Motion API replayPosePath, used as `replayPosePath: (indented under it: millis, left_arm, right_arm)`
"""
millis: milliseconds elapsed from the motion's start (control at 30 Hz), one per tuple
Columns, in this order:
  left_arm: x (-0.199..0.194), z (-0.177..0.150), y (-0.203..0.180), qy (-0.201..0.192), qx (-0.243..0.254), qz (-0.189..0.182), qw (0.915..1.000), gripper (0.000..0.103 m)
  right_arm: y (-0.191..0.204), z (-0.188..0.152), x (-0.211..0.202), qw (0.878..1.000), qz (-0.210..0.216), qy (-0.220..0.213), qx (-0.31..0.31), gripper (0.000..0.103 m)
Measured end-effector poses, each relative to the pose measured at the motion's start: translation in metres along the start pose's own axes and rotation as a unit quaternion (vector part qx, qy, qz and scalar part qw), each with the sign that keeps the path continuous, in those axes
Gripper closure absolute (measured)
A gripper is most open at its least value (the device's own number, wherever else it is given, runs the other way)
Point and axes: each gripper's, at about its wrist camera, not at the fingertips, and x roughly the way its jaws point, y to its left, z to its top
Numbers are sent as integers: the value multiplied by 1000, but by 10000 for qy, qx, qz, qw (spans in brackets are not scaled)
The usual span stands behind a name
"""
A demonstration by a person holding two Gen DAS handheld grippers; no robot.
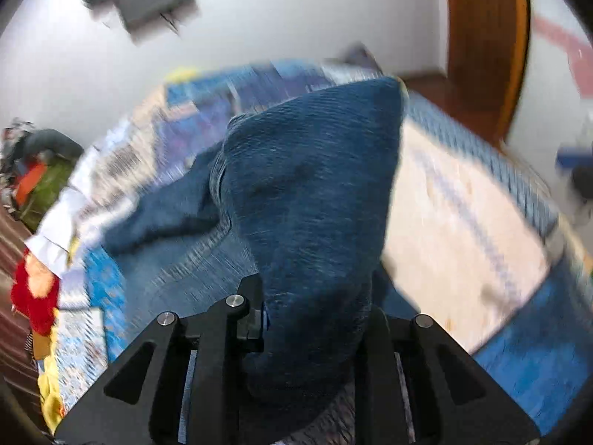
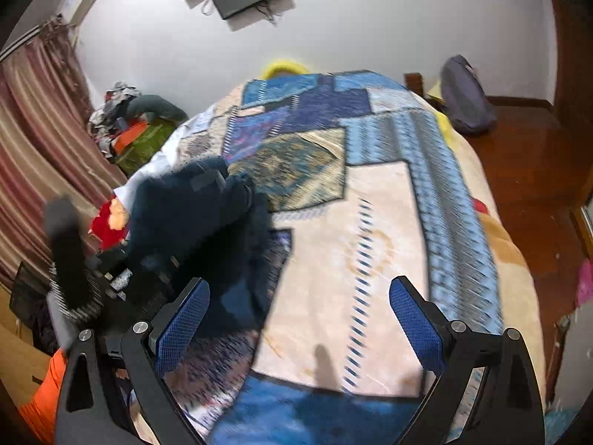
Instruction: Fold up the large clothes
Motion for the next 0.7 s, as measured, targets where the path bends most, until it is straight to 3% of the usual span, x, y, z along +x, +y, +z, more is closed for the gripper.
replayPosePath:
  millis: [233,333,400,467,633,700]
  left_arm:
    - [-13,-31,-3,54,360,-4,9993,80]
    - [-25,-35,-1,93,282,-242,9993,59]
    - [-34,-38,7,104,52,-772,9969,25]
    - [-52,-42,15,12,-102,-1028,9946,23]
    - [-90,-52,60,-350,-536,-599,9961,22]
    - [-97,-52,88,-464,-801,-292,9953,17]
  right_arm:
    - [-7,-11,-2,10000,-33,78,-4,6]
    - [6,-8,-2,9999,31,60,-106,6]
    - [20,-3,-2,9997,104,16,-230,6]
    - [38,4,-2,9989,184,-43,-419,6]
    - [83,16,6,9946,431,-126,-932,6]
    - [104,18,16,9919,514,-93,-1157,6]
